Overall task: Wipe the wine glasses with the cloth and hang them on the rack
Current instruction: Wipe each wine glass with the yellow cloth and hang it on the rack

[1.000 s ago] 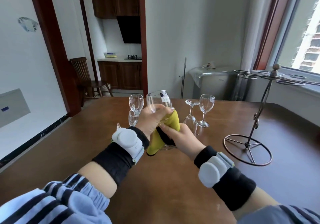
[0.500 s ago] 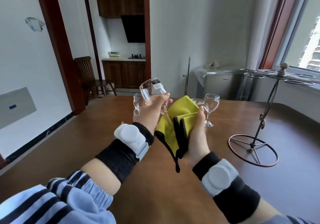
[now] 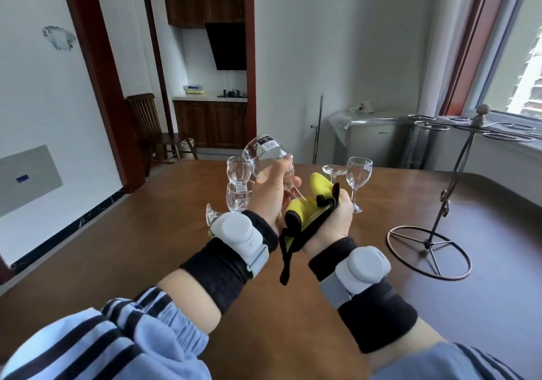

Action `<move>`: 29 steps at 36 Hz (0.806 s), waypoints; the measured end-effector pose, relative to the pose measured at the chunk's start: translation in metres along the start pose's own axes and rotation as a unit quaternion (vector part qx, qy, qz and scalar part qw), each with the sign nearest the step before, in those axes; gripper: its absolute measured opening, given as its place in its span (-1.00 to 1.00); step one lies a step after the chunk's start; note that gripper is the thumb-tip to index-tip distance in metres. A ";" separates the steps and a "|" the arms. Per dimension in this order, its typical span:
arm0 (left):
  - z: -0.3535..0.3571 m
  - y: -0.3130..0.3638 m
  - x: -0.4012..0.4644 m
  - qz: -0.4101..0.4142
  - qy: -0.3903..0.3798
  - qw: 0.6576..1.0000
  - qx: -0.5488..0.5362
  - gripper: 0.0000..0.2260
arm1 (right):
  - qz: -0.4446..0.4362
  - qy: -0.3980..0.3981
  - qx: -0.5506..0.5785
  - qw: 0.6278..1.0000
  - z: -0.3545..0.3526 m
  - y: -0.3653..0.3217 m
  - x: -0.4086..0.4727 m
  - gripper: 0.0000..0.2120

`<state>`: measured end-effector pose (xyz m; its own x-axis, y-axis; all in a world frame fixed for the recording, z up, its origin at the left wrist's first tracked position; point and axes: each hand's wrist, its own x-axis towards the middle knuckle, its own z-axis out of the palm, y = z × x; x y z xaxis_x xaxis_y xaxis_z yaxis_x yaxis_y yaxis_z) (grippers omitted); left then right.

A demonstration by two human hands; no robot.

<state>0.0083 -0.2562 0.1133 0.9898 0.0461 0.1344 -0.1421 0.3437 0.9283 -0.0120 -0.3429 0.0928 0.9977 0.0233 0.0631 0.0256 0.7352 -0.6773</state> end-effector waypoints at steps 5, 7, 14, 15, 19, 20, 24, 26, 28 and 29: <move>0.007 0.001 -0.001 0.051 -0.026 0.998 -0.035 -0.87 | 0.036 -0.026 0.052 0.998 -0.008 0.005 0.005 -0.73; 0.007 0.003 0.002 0.100 -0.034 0.994 -0.018 -0.88 | 0.051 -0.007 0.073 0.996 -0.010 0.011 0.009 -0.79; -0.002 0.012 0.006 0.240 -0.034 0.960 0.142 -0.64 | 0.107 -0.016 0.125 0.986 -0.004 0.013 0.004 -0.62; 0.000 0.014 0.003 0.263 -0.034 0.948 0.174 -0.63 | 0.111 -0.021 0.103 0.988 -0.002 0.011 0.003 -0.65; 0.005 0.012 -0.002 0.274 -0.065 0.913 0.296 -0.55 | 0.153 0.007 -0.015 0.988 0.000 0.018 0.008 -0.67; 0.004 0.011 -0.002 0.262 -0.066 0.909 0.318 -0.55 | 0.153 0.019 -0.036 0.987 -0.001 0.021 0.009 -0.68; 0.000 0.008 -0.002 0.239 -0.094 0.893 0.369 -0.52 | 0.133 0.071 -0.075 0.986 -0.009 0.030 0.008 -0.68; -0.002 0.007 -0.004 0.237 -0.106 0.888 0.379 -0.52 | 0.127 0.077 -0.104 0.983 -0.012 0.032 0.008 -0.62; -0.003 0.007 -0.005 0.232 -0.113 0.883 0.392 -0.51 | 0.121 0.086 -0.148 0.978 -0.014 0.033 0.007 -0.62; -0.003 0.007 -0.005 0.226 -0.118 0.883 0.395 -0.52 | 0.123 0.087 -0.170 0.974 -0.015 0.033 0.007 -0.63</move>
<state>0.0027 -0.2509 0.1176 0.8162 -0.2174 0.5352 -0.5728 -0.4248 0.7010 -0.0031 -0.3293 0.0599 0.9712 0.0336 -0.2359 -0.2251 0.4537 -0.8622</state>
